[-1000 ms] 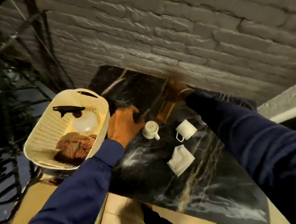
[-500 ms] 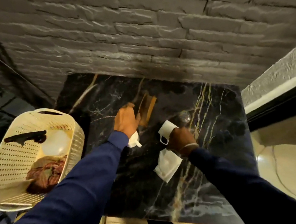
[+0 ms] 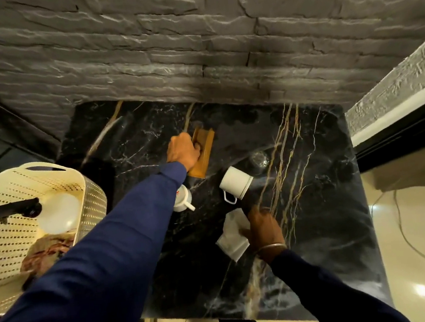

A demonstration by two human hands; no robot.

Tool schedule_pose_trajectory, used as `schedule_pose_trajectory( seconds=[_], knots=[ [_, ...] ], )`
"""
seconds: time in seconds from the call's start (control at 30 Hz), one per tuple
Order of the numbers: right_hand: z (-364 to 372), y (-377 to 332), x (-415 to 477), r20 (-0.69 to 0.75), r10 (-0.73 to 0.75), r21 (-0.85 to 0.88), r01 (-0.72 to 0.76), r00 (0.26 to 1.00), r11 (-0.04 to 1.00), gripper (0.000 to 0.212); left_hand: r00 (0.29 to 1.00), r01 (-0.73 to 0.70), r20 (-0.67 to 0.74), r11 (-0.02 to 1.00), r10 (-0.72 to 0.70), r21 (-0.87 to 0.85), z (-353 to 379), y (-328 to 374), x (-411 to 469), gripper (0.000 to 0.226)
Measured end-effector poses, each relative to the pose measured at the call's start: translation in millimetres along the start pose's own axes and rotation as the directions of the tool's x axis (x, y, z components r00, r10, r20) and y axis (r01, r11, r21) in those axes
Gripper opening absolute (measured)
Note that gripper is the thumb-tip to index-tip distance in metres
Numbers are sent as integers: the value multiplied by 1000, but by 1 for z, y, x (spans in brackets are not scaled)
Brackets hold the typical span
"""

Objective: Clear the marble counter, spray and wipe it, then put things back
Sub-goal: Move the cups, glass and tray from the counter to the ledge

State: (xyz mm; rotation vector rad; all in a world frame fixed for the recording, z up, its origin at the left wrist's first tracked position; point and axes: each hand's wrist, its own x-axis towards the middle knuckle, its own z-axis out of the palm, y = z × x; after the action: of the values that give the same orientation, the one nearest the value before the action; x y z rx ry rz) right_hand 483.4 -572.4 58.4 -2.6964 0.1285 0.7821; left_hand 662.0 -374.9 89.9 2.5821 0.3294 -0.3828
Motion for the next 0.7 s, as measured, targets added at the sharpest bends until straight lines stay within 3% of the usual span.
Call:
schedule_pose_trajectory(
  seconds=[0.13,0.27,0.4,0.5,0.6,0.7],
  knots=[
    [-10,0,-4,57,-34,48,31,998,998,33,999,3,-33,1000,-3,-5,5,2,-7,30],
    [-54,-18,2,56,-47,205,34,997,978,30,1000,5,1,998,-5,-64,3,1,-18,33],
    [-106,-49,19,-72,-60,303,79,996,950,36,999,-4,53,989,12,-148,0,-9,-28,38],
    [-142,-79,35,-155,-119,347,167,981,923,28,996,9,85,978,9,-207,-1,-16,-34,47],
    [-162,-103,67,-150,-103,291,143,983,946,33,997,11,75,967,8,-253,-1,-20,-40,51],
    [-164,-124,98,-122,-68,253,97,990,963,44,998,10,68,970,6,-241,-2,-20,-45,41]
  ],
)
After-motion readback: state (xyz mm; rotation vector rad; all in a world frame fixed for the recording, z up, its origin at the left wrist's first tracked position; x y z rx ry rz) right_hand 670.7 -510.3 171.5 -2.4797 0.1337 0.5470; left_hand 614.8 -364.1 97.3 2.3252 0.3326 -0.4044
